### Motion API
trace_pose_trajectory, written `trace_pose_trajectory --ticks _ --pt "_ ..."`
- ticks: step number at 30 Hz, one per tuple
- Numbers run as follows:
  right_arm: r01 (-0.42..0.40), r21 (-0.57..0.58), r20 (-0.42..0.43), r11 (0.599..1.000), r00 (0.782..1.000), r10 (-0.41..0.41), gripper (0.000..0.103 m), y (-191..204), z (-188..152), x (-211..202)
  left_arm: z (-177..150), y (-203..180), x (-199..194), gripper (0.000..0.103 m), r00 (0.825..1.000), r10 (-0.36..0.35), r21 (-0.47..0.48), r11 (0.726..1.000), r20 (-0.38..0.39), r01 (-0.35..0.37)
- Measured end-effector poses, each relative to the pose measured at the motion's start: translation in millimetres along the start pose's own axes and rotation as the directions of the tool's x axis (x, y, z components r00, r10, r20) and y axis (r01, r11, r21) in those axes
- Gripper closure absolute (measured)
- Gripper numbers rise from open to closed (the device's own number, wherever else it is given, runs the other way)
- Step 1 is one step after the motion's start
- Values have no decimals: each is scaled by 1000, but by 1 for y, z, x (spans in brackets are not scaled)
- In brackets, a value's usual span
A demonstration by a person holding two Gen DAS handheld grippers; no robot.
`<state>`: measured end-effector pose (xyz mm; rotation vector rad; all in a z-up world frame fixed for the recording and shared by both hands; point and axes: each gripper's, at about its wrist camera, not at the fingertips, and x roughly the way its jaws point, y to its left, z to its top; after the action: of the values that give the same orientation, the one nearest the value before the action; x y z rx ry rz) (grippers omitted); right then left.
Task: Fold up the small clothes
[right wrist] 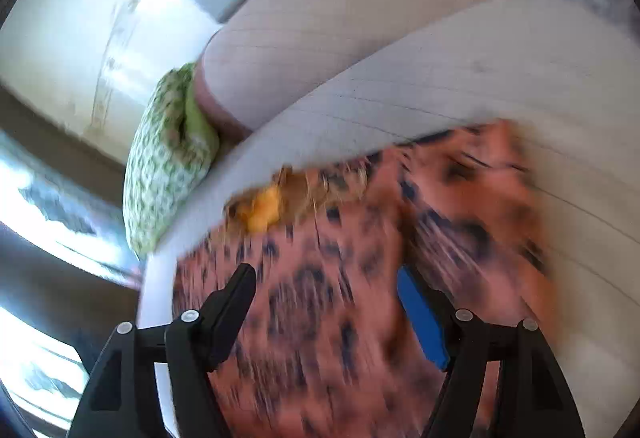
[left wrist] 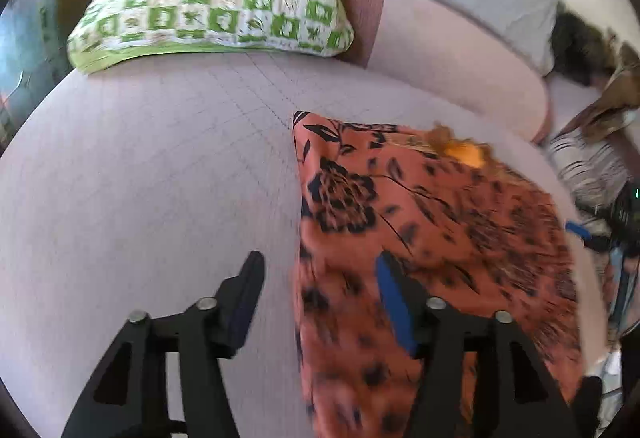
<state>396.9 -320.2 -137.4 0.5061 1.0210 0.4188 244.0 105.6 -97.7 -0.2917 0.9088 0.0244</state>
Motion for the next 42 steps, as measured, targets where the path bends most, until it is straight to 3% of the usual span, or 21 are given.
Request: trace_pose_trajectory --ticks 3,6,10,13,15,17,18,19,21,22,26,28,29,32,34,35,36,37,38,39,42 --pt "50 -49 -48 998 997 -52 27 0 -62 -70 -34 3 -45 36 999 -51 -19 999 -3 51" --pt "99 -64 -160 993 981 -108 27 -15 -129 -123 -74 -1 -75 33 996 -72 -21 997 -44 71" --pt "152 -84 -262 985 950 -169 27 -26 -210 -143 -130 -16 -91 32 991 -60 -8 998 -123 60" --pt "161 -75 -268 984 947 -176 27 -35 -239 -144 -165 -25 -84 32 984 -49 6 999 -171 51" --pt "188 -81 -273 979 940 -204 27 -39 -251 -133 -179 -30 -76 32 983 -8 11 1000 -184 10" --pt "228 -87 -281 970 928 -243 34 -40 -258 -125 -184 -33 -70 32 985 4 12 1000 -170 -2" --pt "257 -106 -277 961 920 -276 48 -38 -260 -126 -185 -34 -64 36 983 21 12 1000 -183 -19" --pt "277 -110 -277 955 914 -297 73 -38 -259 -127 -187 -34 -57 62 977 19 2 1000 -212 -19" --pt "251 -96 -289 963 919 -268 96 -39 -257 -133 -188 -36 -54 81 976 30 23 999 -214 -26" --pt "247 -111 -294 962 917 -270 97 -37 -257 -136 -188 -38 -56 89 976 11 22 1000 -218 -6" --pt "227 -147 -269 963 928 -259 97 -25 -258 -159 -189 -56 -108 90 993 34 78 997 -113 -25" --pt "216 -172 -254 961 933 -255 98 -18 -260 -182 -195 -57 -127 90 994 42 85 996 -103 -33" --pt "220 -178 -262 959 929 -262 98 -17 -261 -186 -201 -53 -126 89 991 55 82 996 -126 -44" --pt "270 -167 -341 948 887 -312 99 -43 -269 -180 -220 -27 -94 88 948 72 4 997 -310 -75" --pt "265 -125 -375 956 880 -292 95 -53 -271 -177 -217 -12 -99 79 952 59 -74 994 -300 -85" --pt "250 -116 -356 961 893 -276 95 -52 -270 -181 -212 -8 -108 71 966 57 -95 992 -251 -84" --pt "216 -113 -321 970 916 -242 85 -47 -268 -186 -209 -8 -113 53 973 65 -92 992 -223 -88" --pt "186 -97 -295 978 933 -206 52 -45 -266 -190 -206 -11 -118 40 978 73 -88 992 -198 -92" --pt "176 -68 -285 982 940 -188 25 -45 -264 -190 -204 -14 -122 39 983 69 -90 992 -172 -85" --pt "174 -13 -251 985 953 -172 5 -48 -262 -191 -203 -16 -123 38 986 40 -106 993 -159 -57" --pt "189 88 -217 978 962 -166 6 -56 -260 -185 -201 -12 -113 37 987 -19 -203 979 -160 -14"
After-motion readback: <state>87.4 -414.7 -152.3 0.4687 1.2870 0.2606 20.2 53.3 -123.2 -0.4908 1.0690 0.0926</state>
